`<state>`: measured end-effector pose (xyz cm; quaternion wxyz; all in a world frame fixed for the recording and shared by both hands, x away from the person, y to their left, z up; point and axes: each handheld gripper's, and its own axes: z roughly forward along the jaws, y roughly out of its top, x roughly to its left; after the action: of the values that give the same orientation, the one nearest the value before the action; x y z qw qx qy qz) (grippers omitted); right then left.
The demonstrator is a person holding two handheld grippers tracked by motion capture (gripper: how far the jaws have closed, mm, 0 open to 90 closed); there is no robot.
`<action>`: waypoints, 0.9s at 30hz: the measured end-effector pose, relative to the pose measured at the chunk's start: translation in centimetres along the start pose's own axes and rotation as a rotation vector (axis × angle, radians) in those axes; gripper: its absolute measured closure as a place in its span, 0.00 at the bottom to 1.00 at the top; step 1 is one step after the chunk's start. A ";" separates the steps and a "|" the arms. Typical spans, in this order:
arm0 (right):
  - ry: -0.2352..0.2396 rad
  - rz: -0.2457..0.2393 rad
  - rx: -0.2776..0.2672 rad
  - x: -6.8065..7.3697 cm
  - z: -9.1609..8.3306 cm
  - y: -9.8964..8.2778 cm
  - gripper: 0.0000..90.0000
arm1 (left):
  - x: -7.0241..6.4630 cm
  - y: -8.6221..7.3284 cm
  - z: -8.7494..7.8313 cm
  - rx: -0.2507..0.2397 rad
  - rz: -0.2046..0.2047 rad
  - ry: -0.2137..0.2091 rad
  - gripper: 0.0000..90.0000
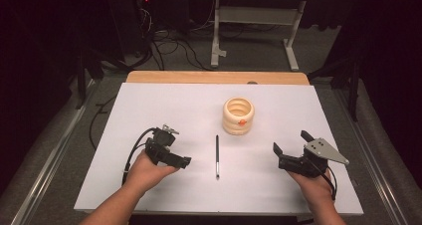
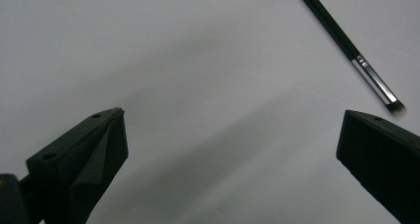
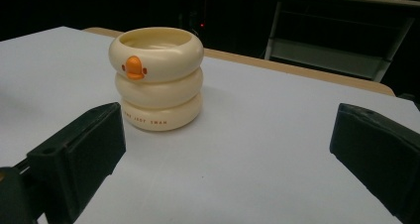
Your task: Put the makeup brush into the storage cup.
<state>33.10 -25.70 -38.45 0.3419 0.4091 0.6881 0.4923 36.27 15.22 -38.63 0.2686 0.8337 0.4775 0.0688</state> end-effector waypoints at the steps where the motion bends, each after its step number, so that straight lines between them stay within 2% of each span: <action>1: -0.002 0.000 0.002 0.0 0.0 0.0 0.03 | -0.1 0.2 0.0 0.017 0.004 -0.001 0.00; 3: 0.001 0.002 -0.001 0.0 0.0 0.0 0.02 | -0.5 0.7 0.2 0.043 0.002 -0.013 0.00; 8: 0.003 0.001 -0.002 0.0 -0.1 0.1 0.03 | -1.3 1.7 1.1 0.162 0.012 -0.052 0.00; 11: 0.001 0.005 -0.001 0.0 -0.2 0.1 0.03 | -2.0 2.1 1.7 0.201 0.021 -0.040 0.00; 16: 0.005 0.009 -0.005 -0.1 -0.2 0.2 0.03 | -2.9 2.7 2.7 0.242 0.037 -0.023 0.00; 22: 0.004 0.012 -0.011 -0.1 -0.3 0.2 0.03 | -3.9 3.4 3.4 0.287 0.027 -0.037 0.00; 27: 0.002 0.016 -0.016 -0.2 -0.3 0.3 0.03 | -4.4 3.9 3.8 0.320 0.010 -0.034 0.00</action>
<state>32.96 -26.00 -38.09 0.3405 0.4113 0.6811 0.5010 38.32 8.56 -39.25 0.1400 0.8692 0.4737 -0.0208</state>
